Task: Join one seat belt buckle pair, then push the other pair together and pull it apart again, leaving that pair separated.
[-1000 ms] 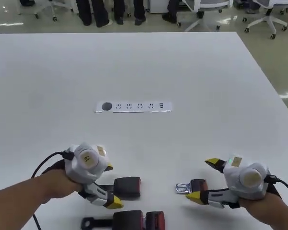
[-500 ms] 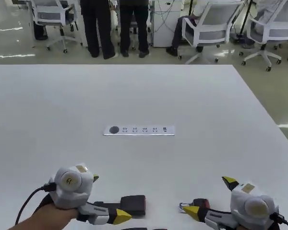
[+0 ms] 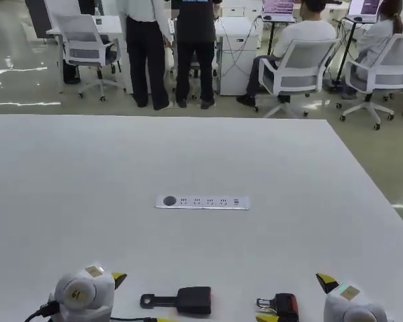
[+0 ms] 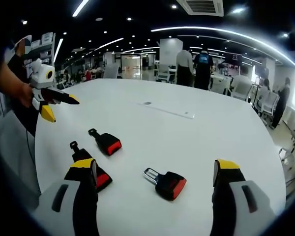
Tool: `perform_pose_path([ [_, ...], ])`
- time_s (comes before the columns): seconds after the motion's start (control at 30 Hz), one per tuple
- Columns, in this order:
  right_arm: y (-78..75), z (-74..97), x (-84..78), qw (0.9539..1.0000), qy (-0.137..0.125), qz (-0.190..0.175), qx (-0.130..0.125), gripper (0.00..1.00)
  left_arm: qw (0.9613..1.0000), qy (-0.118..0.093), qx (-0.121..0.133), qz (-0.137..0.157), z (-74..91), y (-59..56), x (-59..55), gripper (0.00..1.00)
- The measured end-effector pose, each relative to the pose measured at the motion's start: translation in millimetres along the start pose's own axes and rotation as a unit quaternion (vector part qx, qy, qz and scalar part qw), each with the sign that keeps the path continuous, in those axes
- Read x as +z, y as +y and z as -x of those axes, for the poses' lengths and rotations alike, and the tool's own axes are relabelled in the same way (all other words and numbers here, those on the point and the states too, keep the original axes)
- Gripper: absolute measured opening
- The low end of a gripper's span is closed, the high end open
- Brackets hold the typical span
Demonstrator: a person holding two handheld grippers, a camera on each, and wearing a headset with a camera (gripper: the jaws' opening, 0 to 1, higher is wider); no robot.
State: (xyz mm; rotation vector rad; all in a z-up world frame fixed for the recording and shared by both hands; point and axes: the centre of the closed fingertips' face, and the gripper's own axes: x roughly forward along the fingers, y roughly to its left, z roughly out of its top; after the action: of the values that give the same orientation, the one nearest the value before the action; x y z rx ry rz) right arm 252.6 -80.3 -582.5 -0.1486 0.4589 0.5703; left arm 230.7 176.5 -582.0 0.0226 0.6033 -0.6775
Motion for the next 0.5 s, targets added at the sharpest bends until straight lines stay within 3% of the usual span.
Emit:
perform_pose_path([
  [0.23,15.2,19.3,-7.9,1.0000,-0.002,0.000,-0.003,0.99,0.9999,-0.005,0.016,-0.002,29.4,-12.5,-15.5,1.00],
  [0.33,19.6,27.3,-11.0,1.0000,-0.002,-0.002,-0.006,0.99,0.9996,-0.016,0.024,0.006,41.8,-6.7,-17.4,1.00],
  [0.4,22.0,31.9,-12.8,1.0000,-0.004,-0.004,-0.008,0.99,0.9993,-0.021,0.028,0.012,48.4,-8.7,-20.3,1.00],
  [0.5,24.0,36.1,-15.8,0.9999,-0.006,-0.006,-0.010,0.99,0.9992,-0.019,0.032,0.012,57.0,-5.7,-26.2,1.00],
])
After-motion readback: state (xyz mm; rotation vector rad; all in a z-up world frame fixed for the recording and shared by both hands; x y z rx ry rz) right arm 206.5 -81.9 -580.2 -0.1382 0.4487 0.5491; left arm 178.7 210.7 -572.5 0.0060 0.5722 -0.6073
